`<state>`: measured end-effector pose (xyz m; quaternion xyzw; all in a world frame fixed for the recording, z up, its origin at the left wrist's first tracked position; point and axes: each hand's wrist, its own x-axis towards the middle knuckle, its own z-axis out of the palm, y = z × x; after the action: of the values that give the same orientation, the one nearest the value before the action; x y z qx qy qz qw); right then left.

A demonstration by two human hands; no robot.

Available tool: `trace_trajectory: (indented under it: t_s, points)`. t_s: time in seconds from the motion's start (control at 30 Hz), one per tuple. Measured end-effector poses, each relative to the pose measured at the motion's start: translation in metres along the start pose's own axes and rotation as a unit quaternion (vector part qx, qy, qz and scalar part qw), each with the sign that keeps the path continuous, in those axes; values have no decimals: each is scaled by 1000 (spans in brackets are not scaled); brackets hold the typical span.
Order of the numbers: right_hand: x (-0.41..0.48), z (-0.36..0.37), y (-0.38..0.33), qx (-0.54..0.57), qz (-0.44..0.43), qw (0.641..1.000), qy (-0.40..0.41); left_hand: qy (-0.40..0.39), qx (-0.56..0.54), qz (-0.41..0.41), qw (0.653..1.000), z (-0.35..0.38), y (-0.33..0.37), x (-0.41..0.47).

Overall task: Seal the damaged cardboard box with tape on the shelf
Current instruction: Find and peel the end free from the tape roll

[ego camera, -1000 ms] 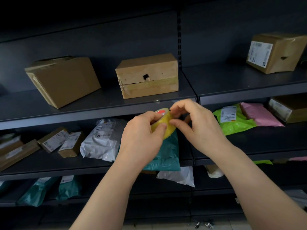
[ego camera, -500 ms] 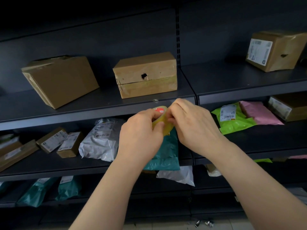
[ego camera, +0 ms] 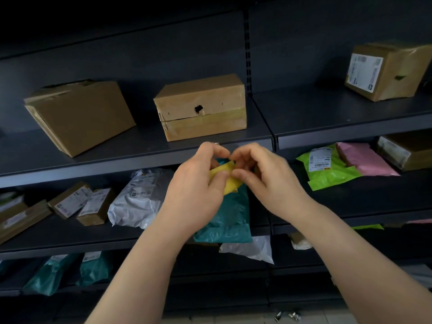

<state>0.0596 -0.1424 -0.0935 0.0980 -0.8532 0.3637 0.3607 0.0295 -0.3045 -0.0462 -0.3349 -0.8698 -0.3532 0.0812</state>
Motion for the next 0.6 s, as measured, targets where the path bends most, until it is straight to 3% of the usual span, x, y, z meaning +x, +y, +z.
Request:
trace_trajectory:
  t_s: [0.13,0.27,0.43,0.6]
  points:
    - [5,0,-4,-80,-42,995,51,19,-9,6,1000,1,4,3]
    - [8,7,-11,-202,-67,974,76,66,68,22,995,8,13,7]
    - [4,12,-26,-81,68,994,5,114,176,75,975,13,6,16]
    - [16,-5,-25,-91,58,994,-12,85,180,122,972,1,-2,22]
